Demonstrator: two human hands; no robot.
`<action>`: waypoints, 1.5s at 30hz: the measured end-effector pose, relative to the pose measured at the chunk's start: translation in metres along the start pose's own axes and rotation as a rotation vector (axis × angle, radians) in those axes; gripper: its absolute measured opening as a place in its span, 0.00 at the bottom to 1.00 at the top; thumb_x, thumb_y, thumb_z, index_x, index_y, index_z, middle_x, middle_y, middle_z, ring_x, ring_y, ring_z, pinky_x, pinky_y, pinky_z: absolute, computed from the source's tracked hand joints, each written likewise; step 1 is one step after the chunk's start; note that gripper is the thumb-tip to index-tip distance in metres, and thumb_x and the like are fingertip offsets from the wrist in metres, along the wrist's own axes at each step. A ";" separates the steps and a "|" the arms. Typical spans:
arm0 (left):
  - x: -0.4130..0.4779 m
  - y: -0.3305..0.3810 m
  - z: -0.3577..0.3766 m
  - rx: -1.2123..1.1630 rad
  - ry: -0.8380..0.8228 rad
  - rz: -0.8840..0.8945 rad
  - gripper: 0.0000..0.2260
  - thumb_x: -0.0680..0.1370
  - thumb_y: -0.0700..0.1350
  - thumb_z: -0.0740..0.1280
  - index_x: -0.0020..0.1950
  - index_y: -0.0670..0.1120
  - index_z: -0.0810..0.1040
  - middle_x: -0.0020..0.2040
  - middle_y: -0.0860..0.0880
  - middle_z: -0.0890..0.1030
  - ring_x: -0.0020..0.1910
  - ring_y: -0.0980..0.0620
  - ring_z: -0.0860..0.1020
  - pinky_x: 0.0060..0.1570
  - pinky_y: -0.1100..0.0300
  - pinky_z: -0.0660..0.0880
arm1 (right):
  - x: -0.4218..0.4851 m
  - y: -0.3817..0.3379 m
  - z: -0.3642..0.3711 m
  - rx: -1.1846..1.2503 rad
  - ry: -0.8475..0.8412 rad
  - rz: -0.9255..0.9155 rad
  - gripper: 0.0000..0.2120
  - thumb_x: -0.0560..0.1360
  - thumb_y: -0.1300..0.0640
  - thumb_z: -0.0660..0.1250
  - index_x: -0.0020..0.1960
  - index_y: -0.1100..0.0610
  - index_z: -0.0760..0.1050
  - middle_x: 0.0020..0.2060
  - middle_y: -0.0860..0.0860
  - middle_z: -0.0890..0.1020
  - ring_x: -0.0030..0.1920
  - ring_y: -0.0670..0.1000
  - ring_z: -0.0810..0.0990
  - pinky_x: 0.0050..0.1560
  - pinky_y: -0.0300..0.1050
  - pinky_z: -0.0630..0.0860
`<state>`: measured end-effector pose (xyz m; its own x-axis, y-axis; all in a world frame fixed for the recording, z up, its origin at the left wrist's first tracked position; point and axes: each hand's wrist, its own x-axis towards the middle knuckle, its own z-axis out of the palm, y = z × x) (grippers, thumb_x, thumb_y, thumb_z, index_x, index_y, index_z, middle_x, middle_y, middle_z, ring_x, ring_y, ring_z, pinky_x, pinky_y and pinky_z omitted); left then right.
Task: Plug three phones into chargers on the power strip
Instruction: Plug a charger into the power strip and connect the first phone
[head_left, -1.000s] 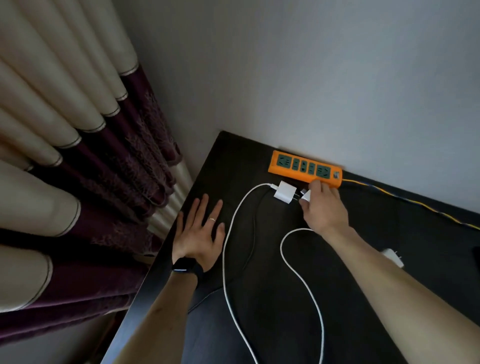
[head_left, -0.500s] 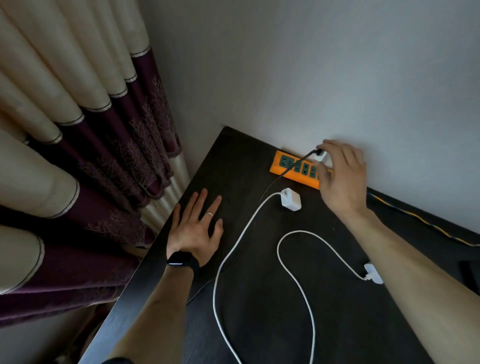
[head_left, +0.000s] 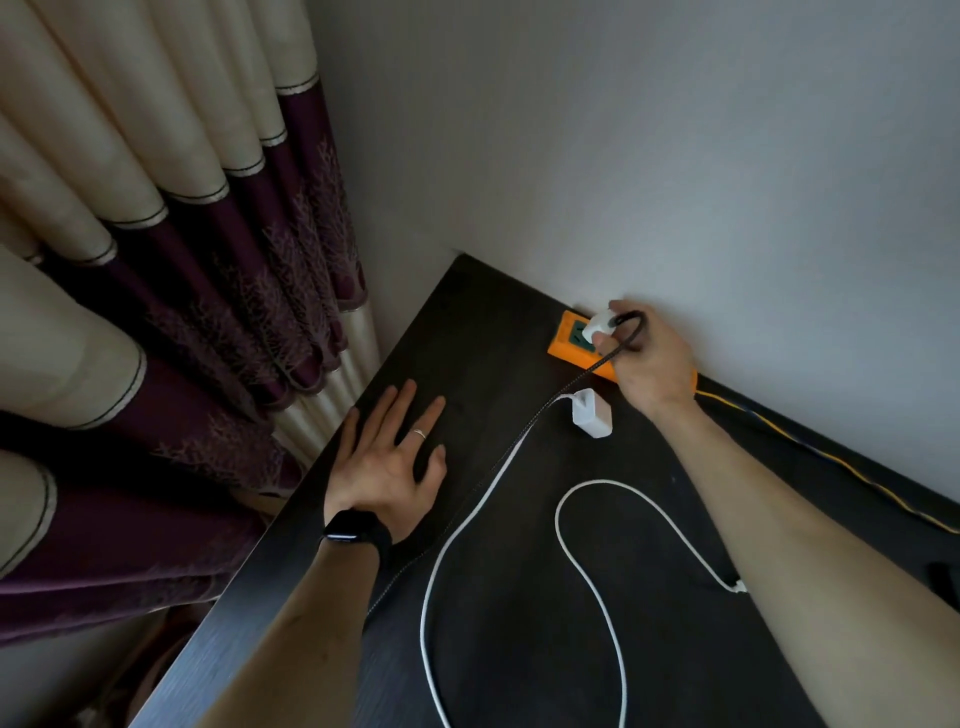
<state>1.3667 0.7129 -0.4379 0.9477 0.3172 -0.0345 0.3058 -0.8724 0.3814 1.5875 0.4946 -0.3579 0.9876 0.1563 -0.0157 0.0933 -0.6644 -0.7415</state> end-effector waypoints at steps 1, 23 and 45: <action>-0.001 0.000 -0.001 -0.004 0.001 0.001 0.27 0.80 0.59 0.54 0.79 0.63 0.54 0.82 0.55 0.50 0.80 0.55 0.46 0.78 0.44 0.47 | 0.001 0.002 -0.001 -0.012 -0.012 -0.003 0.20 0.74 0.62 0.74 0.63 0.48 0.77 0.50 0.41 0.80 0.53 0.41 0.79 0.42 0.14 0.65; 0.001 0.000 0.001 0.018 0.018 -0.002 0.27 0.79 0.61 0.51 0.79 0.62 0.53 0.82 0.54 0.51 0.80 0.54 0.48 0.78 0.44 0.48 | 0.033 -0.017 -0.017 -0.498 -0.293 -0.121 0.19 0.76 0.46 0.71 0.66 0.46 0.79 0.61 0.51 0.84 0.63 0.54 0.80 0.65 0.48 0.74; 0.001 -0.002 0.004 0.052 0.020 0.020 0.27 0.79 0.60 0.51 0.79 0.61 0.55 0.82 0.53 0.52 0.80 0.52 0.49 0.77 0.42 0.50 | 0.008 0.003 -0.008 -0.683 -0.160 -0.229 0.18 0.82 0.45 0.61 0.66 0.55 0.74 0.45 0.56 0.84 0.45 0.57 0.82 0.43 0.44 0.69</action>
<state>1.3676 0.7138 -0.4422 0.9519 0.3063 -0.0090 0.2916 -0.8966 0.3334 1.5971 0.4879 -0.3551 0.9080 0.4162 -0.0472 0.4049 -0.9010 -0.1555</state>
